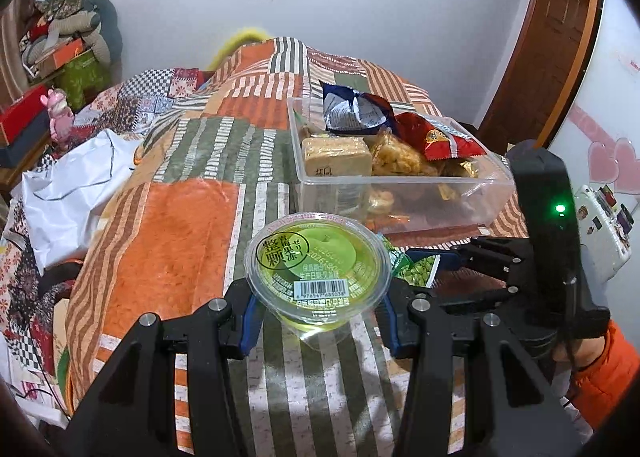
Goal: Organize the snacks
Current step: 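Grasp the green jelly cup with the left tool while the right tool grasps the green pea-snack pack, then carry the jelly cup and pea pack over the clear box and open both tools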
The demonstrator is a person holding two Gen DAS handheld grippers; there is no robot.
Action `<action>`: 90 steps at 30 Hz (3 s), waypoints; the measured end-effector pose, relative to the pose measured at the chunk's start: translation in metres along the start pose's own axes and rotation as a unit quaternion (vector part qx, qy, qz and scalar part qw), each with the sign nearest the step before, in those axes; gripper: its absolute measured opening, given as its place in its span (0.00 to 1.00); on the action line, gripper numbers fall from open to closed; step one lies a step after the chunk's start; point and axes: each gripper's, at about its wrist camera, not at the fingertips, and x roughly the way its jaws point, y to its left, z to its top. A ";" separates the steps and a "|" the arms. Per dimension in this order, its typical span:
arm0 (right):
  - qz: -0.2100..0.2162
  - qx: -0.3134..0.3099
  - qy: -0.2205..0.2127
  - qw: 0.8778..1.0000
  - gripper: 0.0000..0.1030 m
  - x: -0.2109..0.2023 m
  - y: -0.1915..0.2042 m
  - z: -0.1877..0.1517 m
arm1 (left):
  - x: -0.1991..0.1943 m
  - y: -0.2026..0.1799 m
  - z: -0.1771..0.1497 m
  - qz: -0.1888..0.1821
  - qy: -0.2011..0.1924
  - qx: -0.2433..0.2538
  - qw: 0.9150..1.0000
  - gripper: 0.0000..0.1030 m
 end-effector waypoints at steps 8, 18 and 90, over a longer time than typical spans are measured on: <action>0.002 0.015 -0.038 0.999 0.46 -0.029 -0.008 -0.009 | -0.002 -0.005 0.005 -0.006 -0.005 0.000 1.000 0.46; -0.015 0.046 -0.123 0.991 0.46 -0.098 -0.033 -0.015 | -0.014 -0.029 0.030 -0.017 -0.036 0.016 0.999 0.46; -0.073 0.090 -0.226 0.967 0.51 -0.156 -0.088 0.041 | 0.003 -0.060 0.114 -0.004 -0.120 0.044 0.992 0.70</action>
